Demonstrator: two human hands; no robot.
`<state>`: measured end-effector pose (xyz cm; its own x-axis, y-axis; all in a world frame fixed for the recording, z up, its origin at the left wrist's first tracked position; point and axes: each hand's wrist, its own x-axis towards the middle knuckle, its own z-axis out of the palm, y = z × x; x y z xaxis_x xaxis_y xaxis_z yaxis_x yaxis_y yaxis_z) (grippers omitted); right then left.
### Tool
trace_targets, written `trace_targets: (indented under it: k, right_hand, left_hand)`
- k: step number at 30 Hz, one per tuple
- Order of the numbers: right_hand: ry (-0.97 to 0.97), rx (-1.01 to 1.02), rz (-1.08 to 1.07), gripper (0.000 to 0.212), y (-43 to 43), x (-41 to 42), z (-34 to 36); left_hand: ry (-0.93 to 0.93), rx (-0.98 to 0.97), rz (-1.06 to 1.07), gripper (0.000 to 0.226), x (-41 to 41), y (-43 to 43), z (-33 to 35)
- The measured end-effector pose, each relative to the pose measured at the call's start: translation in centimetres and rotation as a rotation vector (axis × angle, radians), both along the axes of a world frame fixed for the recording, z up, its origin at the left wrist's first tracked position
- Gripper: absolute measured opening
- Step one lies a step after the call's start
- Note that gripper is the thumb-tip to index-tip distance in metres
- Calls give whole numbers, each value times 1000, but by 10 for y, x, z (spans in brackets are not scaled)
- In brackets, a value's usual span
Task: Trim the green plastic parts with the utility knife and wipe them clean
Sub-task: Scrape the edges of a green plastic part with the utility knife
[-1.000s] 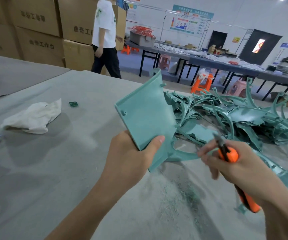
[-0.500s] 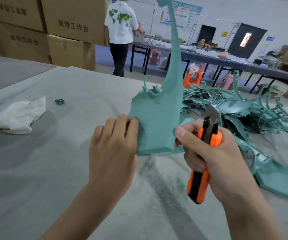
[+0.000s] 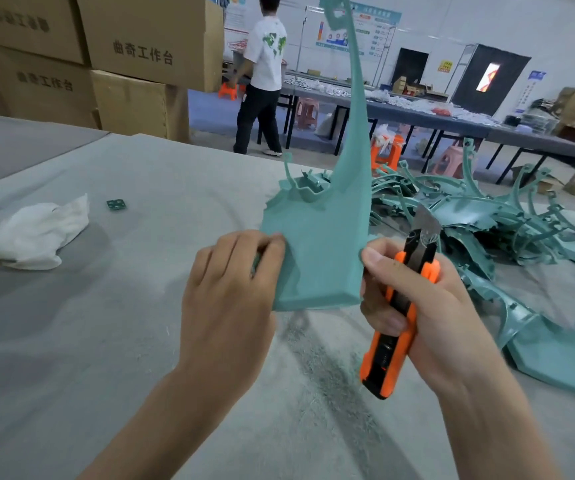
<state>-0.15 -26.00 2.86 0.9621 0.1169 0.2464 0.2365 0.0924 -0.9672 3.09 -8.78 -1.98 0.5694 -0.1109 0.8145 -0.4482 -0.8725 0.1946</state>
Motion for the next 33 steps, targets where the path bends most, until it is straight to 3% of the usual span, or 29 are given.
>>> trace_targets:
  k: [3, 4, 6, 8, 10, 12, 13, 17, 21, 23, 26, 30, 33]
  right_hand:
    - [36, 101, -64, 21, -5, 3, 1]
    - [49, 130, -80, 21, -8, 3, 2]
    - [65, 157, -102, 19, -12, 4, 4]
    - [74, 171, -103, 16, -16, 5, 5]
    - [87, 177, -77, 18, -20, 7, 3]
    - [114, 196, -25, 19, -23, 9, -1]
    - [128, 204, 2, 16, -24, 10, -3]
    - [136, 94, 55, 18, -25, 13, -8]
    - [132, -199, -122, 45, -31, 13, -6]
    - [108, -515, -186, 55, -35, 8, -4]
    - [99, -975, -36, 70, -25, 0, -7]
    - [146, -1272, 175, 55, 21, 0, -42]
    - [150, -1295, 170, 44, 53, -7, -74]
  left_hand:
    - [143, -136, -183, 58, 2, 3, -3]
    - [280, -221, -285, 85, 3, 6, -3]
    - [672, -528, -542, 129, 4, 10, 2]
    - [957, -993, -809, 140, 8, 18, 8]
    - [1063, -1311, -987, 120, 17, 30, 8]
    - [1135, -1322, -1074, 57, 22, 34, 12]
    - [1164, -1275, -1092, 40, 20, 36, 14]
    - [1055, -1313, -987, 23, 17, 35, 15]
    - [800, -1425, -745, 18, 17, 37, 24]
    - [688, -1420, -651, 19, 17, 43, 30]
    - [627, -1420, -644, 19, 13, 52, 39]
    - [635, -1427, -666, 19, 6, 56, 49]
    - [659, -1430, -656, 19, 2, 54, 52]
